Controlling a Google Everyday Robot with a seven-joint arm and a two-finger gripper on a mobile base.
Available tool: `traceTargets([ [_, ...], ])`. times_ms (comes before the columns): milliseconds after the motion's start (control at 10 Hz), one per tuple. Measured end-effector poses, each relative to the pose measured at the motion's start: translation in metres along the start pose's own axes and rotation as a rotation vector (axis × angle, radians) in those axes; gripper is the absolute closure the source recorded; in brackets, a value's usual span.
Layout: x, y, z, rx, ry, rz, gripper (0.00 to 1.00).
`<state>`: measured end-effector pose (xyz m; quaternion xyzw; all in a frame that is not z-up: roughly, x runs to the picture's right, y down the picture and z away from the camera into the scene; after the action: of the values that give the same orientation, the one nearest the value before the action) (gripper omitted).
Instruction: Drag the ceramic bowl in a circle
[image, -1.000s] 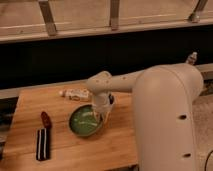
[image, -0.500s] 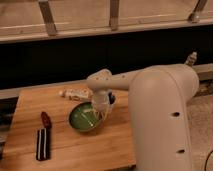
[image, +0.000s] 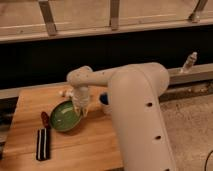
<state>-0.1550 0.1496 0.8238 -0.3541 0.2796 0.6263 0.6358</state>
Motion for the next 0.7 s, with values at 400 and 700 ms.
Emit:
traceTargets([
  [400,0.024,0.044,0.006,0.032,0.095,-0.066,1.00],
  [700,0.025,0.007,0.009,0.063,0.153,0.001,1.00],
])
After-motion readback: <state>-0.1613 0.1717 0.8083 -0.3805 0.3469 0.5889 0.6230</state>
